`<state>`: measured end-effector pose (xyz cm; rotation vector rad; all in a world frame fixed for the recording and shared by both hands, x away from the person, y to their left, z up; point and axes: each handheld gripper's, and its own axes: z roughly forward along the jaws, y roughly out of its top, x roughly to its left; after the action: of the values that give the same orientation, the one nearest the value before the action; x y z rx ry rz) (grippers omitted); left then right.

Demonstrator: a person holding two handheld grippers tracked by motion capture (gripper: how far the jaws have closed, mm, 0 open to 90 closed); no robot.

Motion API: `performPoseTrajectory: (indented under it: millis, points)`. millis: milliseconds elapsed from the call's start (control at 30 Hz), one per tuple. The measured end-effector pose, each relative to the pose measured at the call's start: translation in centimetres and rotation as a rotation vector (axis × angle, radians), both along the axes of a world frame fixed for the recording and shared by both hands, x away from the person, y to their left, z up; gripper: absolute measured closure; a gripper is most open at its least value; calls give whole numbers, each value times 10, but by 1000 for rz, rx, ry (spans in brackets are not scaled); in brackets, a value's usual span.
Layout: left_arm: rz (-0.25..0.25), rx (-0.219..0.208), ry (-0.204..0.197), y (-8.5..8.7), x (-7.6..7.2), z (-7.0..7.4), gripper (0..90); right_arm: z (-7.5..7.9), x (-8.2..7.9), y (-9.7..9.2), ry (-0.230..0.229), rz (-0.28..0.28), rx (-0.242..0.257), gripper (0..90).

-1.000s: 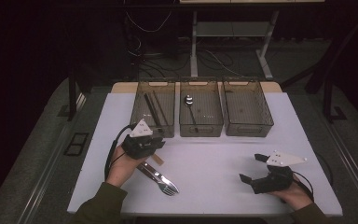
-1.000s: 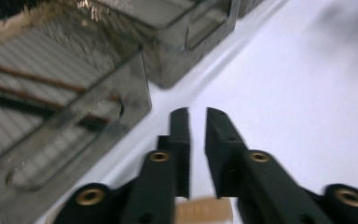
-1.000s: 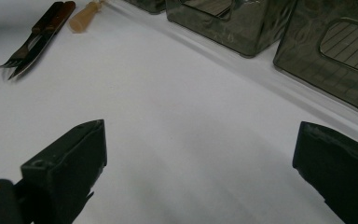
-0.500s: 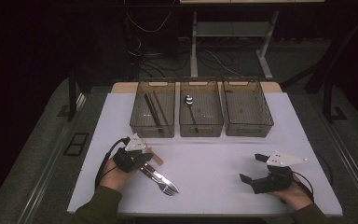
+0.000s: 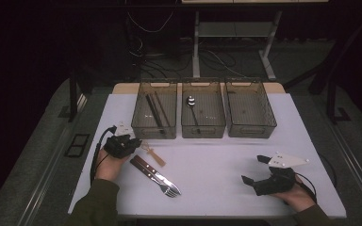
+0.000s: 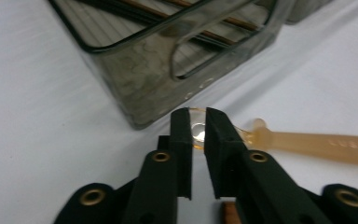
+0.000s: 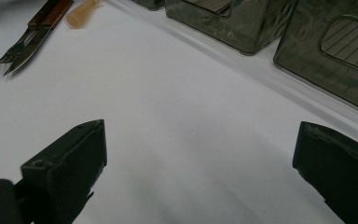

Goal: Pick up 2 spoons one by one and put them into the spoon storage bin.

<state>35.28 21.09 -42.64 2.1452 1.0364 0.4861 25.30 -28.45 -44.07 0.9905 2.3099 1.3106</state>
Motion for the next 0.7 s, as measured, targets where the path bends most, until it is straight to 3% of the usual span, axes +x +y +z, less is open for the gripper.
performPoseTrajectory:
  millis: [167,300,600,700]
  points:
    - [20,-25,20,2,8,-7,688,-1,0,0,-1,1,-5,31]
    - [22,-53,42,3,15,-12,665,0,0,0,-1,1,-1,31]
    - [-2,-117,115,1,22,-21,705,0,0,0,0,2,-4,31]
    - [-6,-107,116,1,21,-20,718,0,0,0,-3,4,-4,31]
